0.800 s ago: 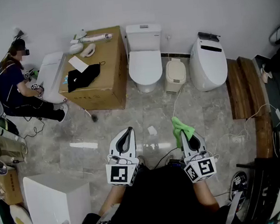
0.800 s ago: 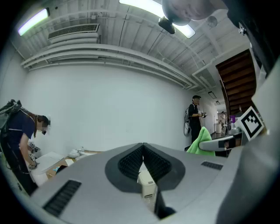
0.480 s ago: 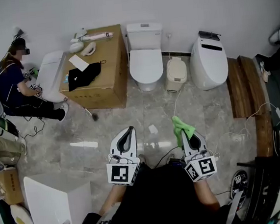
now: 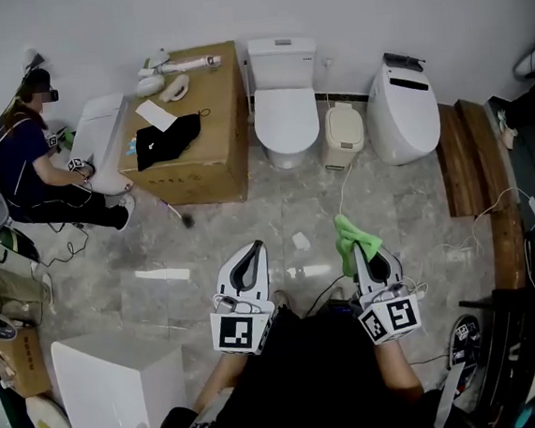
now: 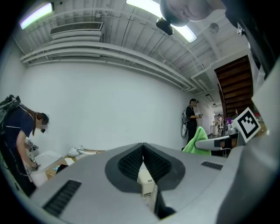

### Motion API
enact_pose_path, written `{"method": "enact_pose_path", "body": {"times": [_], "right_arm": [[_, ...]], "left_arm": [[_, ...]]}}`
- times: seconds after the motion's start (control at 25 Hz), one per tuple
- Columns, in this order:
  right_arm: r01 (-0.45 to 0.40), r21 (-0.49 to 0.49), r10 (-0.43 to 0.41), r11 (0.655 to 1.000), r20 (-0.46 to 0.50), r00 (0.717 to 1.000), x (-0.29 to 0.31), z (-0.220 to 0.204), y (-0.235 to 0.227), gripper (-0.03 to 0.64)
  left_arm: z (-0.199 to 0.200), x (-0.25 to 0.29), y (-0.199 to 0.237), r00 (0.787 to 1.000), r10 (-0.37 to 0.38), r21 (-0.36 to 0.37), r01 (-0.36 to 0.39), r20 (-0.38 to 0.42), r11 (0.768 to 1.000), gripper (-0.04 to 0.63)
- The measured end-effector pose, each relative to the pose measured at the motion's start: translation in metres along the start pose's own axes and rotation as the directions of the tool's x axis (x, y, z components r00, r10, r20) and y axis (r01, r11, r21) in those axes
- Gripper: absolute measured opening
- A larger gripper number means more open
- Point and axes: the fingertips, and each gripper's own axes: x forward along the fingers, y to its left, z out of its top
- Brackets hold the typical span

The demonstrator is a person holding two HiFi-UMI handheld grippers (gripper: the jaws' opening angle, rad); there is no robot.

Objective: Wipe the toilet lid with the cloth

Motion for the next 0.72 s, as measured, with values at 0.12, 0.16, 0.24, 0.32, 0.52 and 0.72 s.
{"method": "enact_pose_path", "body": {"times": [0.12,0.16,0.24,0.32,0.52,0.72], "right_arm": [[0.012,-0.001,-0.012,1.000,-0.003,1.000,0.006,-0.006,0.013,0.054],[0.015,0.002,-0.015,1.000,-0.005,1.000,0.009,-0.008,0.016,0.054],[0.017,0.012,-0.017,1.000,-0.011,1.000,0.015,-0.013,0.020,0.054],[0.014,0.016,-0.013,1.000,-0.020,1.000,0.020,-0.015,0.024,0.055],[0.003,0.020,-0.003,1.000,-0.018,1.000,0.055,-0.013,0.020,0.054],[-0.027,0.017,0.028,0.999,-0.031,0.999,0.105,-0.013,0.000,0.055]], "left_arm": [[-0.003,-0.006,0.010,1.000,-0.022,-0.019,0.022,0.001,1.000,0.008],[-0.005,-0.007,0.014,1.000,-0.030,-0.025,0.030,0.004,0.999,0.008],[-0.007,-0.007,0.021,0.999,-0.033,-0.024,0.033,0.007,0.999,0.008],[-0.009,-0.009,0.027,1.000,-0.024,-0.033,0.024,0.004,0.999,0.008],[-0.014,0.008,0.045,1.000,-0.008,-0.054,0.007,-0.017,0.999,0.008],[-0.018,0.047,0.063,0.999,0.013,-0.046,-0.015,-0.033,0.999,0.008]]}}
